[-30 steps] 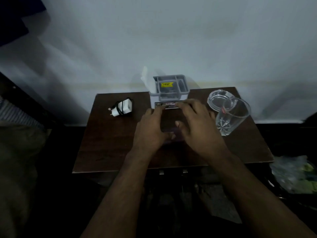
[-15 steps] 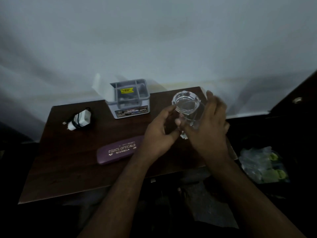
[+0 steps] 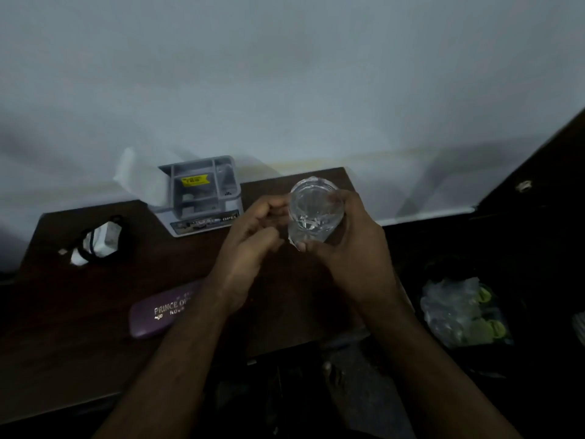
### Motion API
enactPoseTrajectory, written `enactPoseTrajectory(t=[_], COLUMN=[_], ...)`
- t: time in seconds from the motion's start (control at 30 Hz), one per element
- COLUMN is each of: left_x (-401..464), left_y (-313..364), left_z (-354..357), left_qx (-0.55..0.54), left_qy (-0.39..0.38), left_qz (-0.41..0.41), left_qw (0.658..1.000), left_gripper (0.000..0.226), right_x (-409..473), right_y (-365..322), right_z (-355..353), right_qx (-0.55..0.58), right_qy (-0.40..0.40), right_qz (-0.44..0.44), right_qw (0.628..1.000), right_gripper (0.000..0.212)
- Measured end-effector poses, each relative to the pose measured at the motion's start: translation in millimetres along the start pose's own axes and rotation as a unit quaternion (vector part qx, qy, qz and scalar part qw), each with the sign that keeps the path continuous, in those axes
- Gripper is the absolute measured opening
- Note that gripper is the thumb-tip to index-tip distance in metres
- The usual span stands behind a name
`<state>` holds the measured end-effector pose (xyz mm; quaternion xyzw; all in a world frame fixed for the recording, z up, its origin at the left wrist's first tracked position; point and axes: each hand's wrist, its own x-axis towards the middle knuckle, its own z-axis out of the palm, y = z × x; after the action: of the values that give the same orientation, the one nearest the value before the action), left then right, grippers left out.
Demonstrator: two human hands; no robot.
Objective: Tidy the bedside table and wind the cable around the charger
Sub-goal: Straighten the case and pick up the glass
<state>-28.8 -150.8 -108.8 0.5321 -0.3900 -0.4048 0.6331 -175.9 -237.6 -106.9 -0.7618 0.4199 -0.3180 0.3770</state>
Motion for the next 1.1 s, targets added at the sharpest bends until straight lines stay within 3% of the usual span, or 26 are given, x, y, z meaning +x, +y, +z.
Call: enactPoseTrajectory(t=[0.13, 0.23, 0.33, 0.6, 0.73, 0.9, 1.1], left_x=[17.8, 30.4, 43.6, 60.7, 65.4, 72.5, 71.3], left_y=[4.7, 2.5, -6.7, -21.3, -22.8, -26.2, -20.7], left_z=[-3.0, 5.9, 14.3, 10.4, 14.4, 14.6, 18.4], left_qx=[-0.069, -0.084, -0.077, -0.081, -0.081, -0.063, -0.042], left_qy=[0.012, -0.008, -0.023, -0.012, -0.008, 0.016, 0.051], left_qz=[0.019, 0.025, 0.005, 0.007, -0.003, -0.028, -0.02], left_qw=[0.997, 0.996, 0.997, 0.997, 0.997, 0.998, 0.998], left_gripper=[0.061, 0.07, 0.085, 0.078, 0.077, 0.084, 0.055], right_x=[19.5, 34.4, 48.4, 65.3, 68.2, 71.7, 71.3], right_y=[-6.4, -0.1, 13.0, 20.5, 25.1, 24.5, 15.0], right_z=[6.7, 10.6, 11.9, 22.1, 22.6, 24.8, 23.4], right_qx=[0.045, 0.041, 0.063, 0.0, -0.032, -0.005, -0.015], right_qy=[0.072, 0.116, 0.108, 0.061, 0.027, 0.022, 0.006], right_qz=[-0.071, -0.073, -0.067, -0.037, -0.029, -0.011, 0.006], right_qw=[0.994, 0.99, 0.99, 0.997, 0.999, 1.0, 1.0], right_gripper=[0.067, 0.071, 0.074, 0.072, 0.082, 0.083, 0.082])
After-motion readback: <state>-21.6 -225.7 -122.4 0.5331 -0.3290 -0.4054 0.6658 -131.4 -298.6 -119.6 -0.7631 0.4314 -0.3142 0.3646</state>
